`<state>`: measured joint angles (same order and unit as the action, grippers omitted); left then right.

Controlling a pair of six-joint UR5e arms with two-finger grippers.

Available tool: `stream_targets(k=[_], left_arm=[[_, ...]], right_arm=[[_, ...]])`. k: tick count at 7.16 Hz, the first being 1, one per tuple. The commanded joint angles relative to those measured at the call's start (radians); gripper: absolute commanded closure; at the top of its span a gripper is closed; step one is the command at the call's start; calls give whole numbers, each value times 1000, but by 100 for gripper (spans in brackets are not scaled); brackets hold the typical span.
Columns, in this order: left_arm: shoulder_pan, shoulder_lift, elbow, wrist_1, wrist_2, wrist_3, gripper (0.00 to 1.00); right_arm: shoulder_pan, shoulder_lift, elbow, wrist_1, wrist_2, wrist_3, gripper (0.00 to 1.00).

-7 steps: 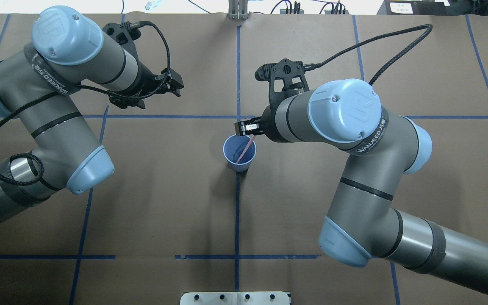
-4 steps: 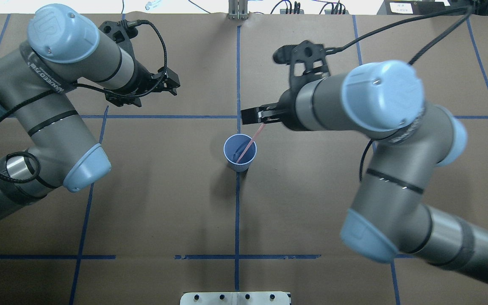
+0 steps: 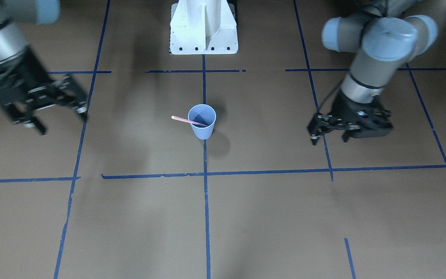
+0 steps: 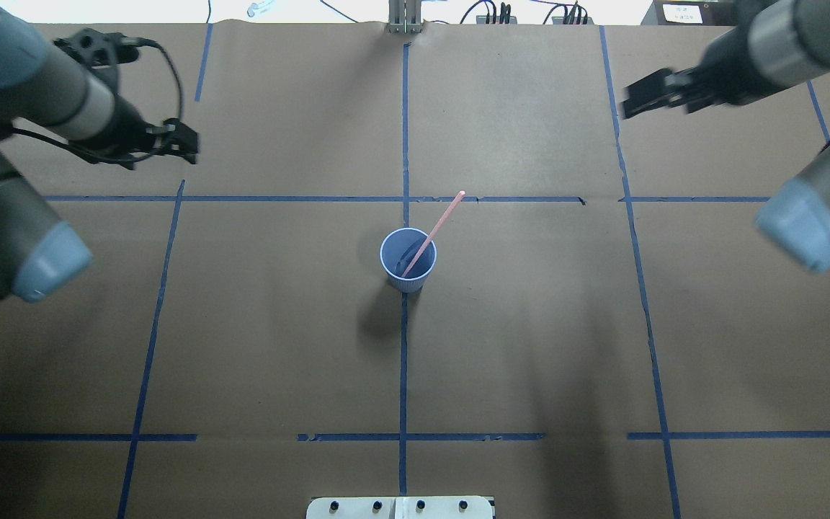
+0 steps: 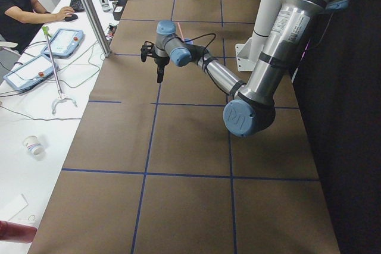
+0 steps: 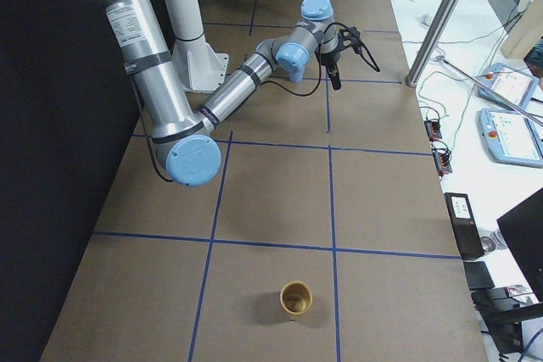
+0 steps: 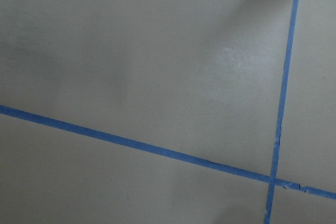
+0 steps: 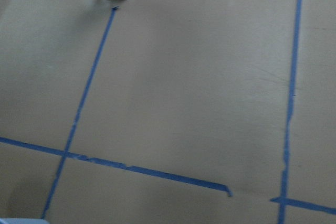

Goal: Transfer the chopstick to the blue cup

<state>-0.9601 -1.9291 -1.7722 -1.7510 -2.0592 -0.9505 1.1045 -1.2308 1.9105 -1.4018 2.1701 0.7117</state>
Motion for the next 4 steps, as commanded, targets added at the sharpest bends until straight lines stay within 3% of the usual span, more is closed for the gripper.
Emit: stream_targets(k=[1,3,4], left_arm=[[-222,131,16,14,-163,398,0],[-449,153,162,16,-298,758,0],[-509,183,203,18,-312,906,0]], right_arm=[[200,-67,-178,-22,115,-264,0],[369,-104,-382,-29,207,-604,0],[412,-110,-468,-32,224,-729,0]])
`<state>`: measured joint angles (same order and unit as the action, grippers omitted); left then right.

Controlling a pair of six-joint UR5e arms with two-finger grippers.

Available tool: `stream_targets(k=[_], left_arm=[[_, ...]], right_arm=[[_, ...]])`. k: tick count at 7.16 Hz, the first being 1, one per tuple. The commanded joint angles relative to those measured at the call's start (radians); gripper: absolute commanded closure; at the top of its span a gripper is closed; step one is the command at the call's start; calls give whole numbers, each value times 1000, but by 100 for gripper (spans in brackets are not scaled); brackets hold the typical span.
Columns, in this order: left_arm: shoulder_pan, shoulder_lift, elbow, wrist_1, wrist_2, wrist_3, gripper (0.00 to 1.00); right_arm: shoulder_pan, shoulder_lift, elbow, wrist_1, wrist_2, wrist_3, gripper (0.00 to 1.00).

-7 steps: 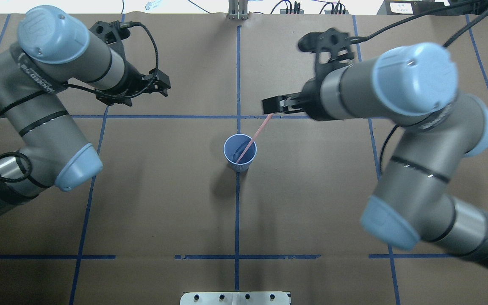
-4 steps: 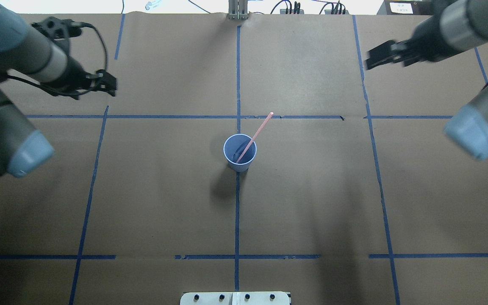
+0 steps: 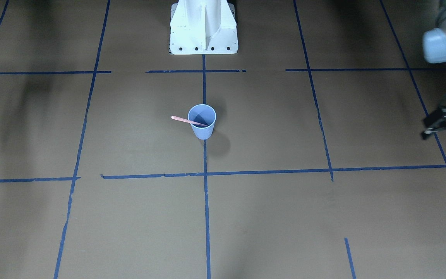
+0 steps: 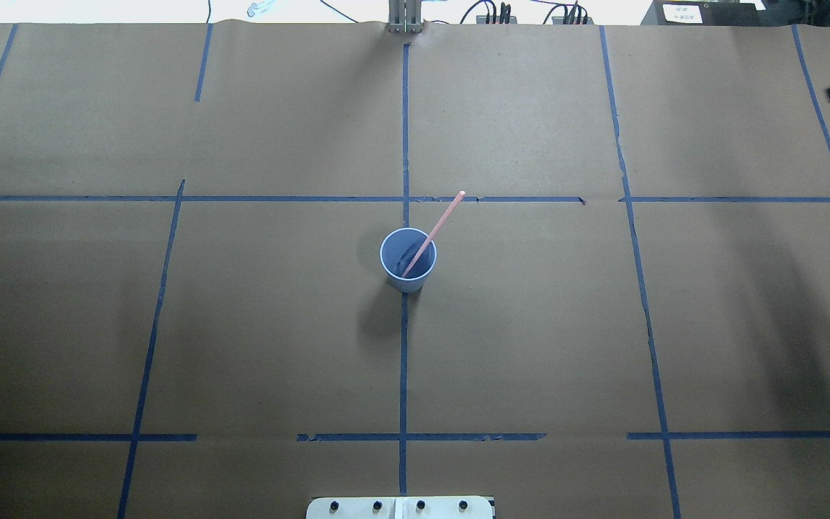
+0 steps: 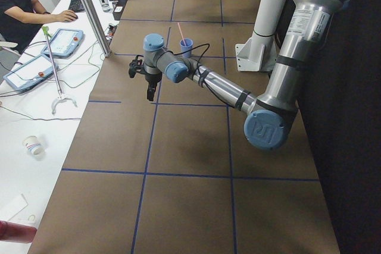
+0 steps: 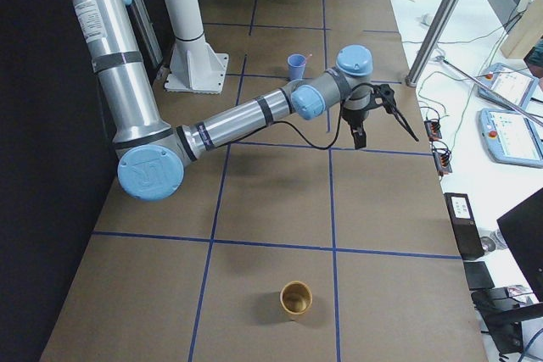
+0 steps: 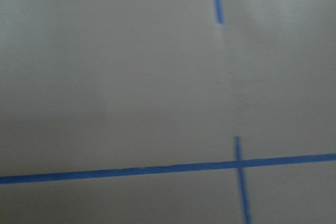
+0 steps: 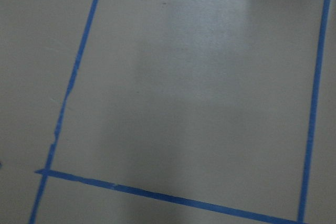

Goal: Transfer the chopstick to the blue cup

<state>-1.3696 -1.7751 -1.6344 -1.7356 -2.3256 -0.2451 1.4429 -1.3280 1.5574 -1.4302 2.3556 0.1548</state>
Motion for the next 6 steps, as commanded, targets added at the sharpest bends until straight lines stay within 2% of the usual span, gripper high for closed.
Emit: stream_targets(k=[1,2,3,5,6], left_arm=[[-130,35,94,58,-38,283,0],[-173,33,129,136,-46,384,0],[-178,32,125,175,-46,404,0],[-174,5,139,296,-44,406,0],[-174,40,140,288,-41,406,0]], right_arm=[[88,-14,-155,-47,16,-220,0],[99,-22,-157,-115,5,-231,0],[99,-26,-158,-154,-5,-236,0],[109,-81,-114,-156,-3,-340,0],[106,-124,-68,-156,-1,-342,0]])
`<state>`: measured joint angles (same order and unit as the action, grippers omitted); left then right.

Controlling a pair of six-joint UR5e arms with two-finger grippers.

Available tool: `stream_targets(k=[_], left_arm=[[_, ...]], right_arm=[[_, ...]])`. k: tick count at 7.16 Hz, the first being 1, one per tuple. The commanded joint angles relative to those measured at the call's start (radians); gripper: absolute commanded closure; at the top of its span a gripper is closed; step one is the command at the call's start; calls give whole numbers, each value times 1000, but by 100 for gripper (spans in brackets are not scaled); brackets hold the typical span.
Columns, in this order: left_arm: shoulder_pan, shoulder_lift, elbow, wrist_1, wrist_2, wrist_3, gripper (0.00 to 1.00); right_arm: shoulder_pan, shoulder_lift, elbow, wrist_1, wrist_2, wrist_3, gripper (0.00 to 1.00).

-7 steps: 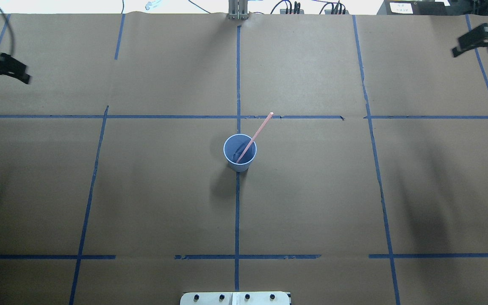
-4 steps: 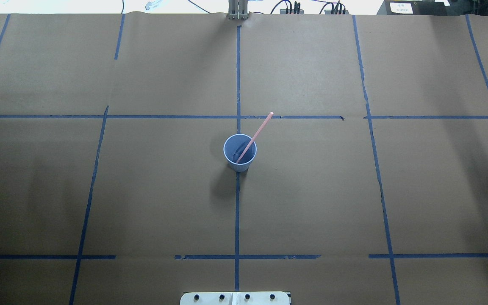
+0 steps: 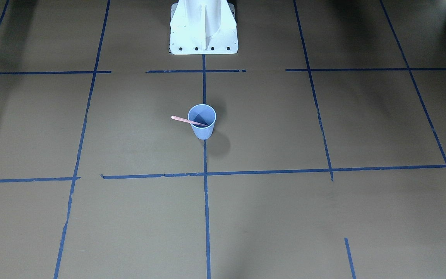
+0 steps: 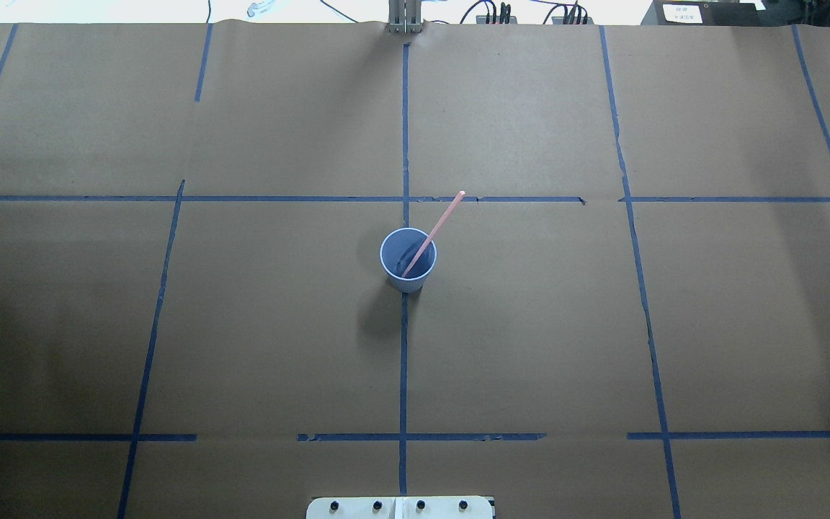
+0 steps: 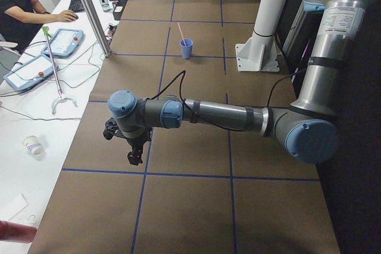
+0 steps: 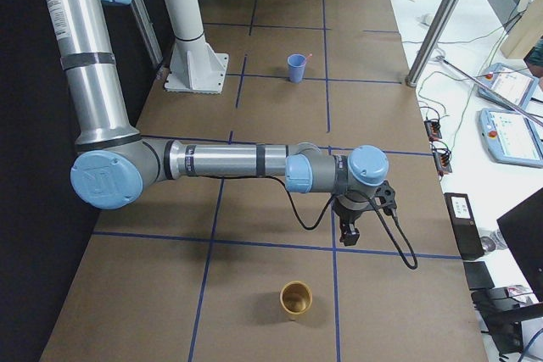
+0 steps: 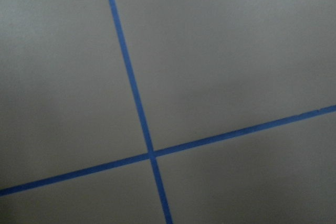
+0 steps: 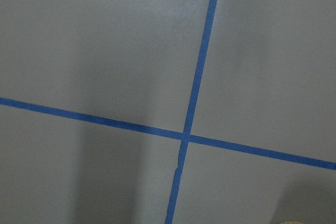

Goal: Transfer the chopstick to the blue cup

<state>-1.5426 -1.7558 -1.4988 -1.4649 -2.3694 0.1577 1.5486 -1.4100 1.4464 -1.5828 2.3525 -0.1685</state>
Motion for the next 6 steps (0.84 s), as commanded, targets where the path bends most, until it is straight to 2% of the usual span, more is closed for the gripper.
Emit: stream_targets(k=[1,2,3,4,6], left_arm=[[-2,45,6,12,4,12,0],[-4,94,-33,14,-4,3,0],[-2,102,-25,14,-2,0,0],[-7,110,-46,14,-5,0,0],[-22,113,-51,31,-5,0,0]], right_arm=[[-19,-102,99,-3,1,-19,0],[-27,-206,212,-3,-7,-19,0],[-41,-287,318,-6,-13,-19,0],[-79,-285,312,-20,-21,-19,0],[-79,-293,307,-13,-7,-13,0]])
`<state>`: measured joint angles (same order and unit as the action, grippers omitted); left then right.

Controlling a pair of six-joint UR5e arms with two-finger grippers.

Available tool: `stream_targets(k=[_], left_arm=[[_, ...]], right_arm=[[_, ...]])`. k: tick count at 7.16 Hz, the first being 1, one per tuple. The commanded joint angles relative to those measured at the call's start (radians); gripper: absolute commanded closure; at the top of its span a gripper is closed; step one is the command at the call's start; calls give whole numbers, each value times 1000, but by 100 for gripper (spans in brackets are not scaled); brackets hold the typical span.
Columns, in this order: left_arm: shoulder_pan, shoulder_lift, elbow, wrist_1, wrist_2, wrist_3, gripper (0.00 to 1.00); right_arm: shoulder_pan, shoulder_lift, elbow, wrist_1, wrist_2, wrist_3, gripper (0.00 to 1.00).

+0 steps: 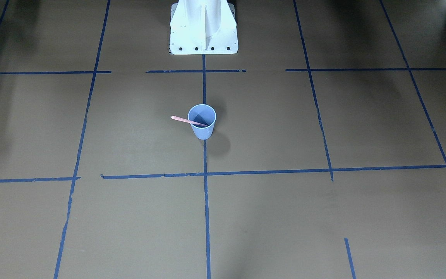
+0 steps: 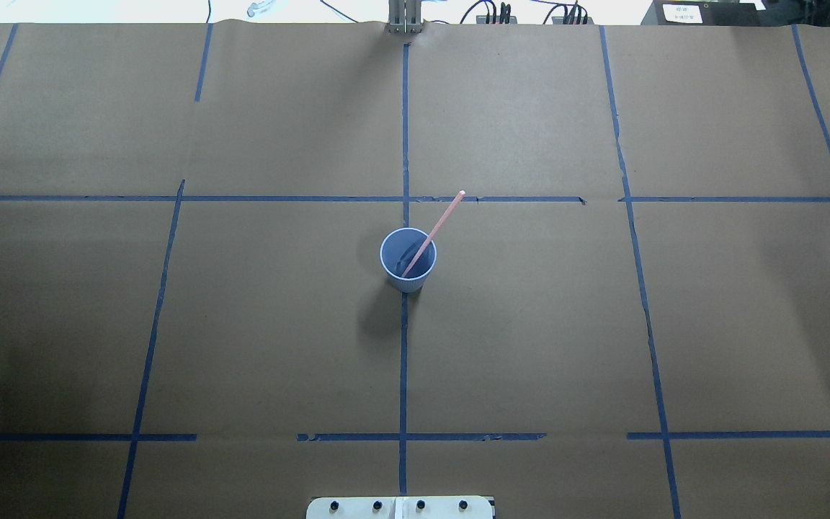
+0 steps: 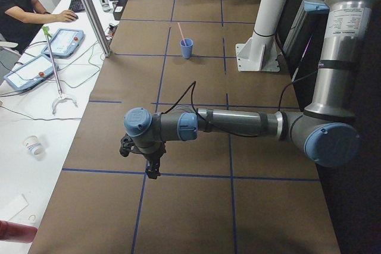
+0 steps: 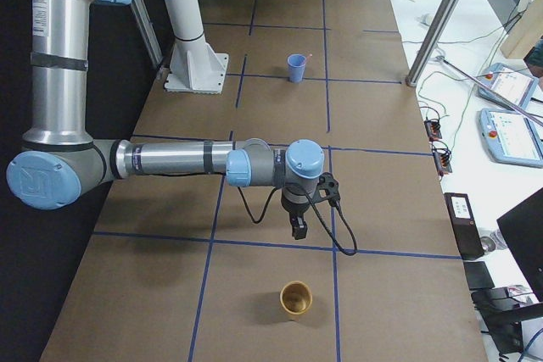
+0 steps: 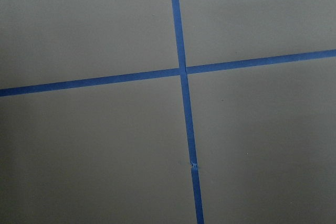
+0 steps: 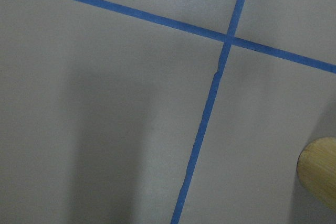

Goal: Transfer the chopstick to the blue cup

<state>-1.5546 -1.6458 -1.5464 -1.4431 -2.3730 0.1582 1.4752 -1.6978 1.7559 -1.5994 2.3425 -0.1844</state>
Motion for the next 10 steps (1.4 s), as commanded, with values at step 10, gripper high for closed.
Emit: stream_targets(k=[10], left_arm=[[-15,141,-141,-26,-8,-98,0]], right_arm=[[-3,4,-13,27,4,48,0]])
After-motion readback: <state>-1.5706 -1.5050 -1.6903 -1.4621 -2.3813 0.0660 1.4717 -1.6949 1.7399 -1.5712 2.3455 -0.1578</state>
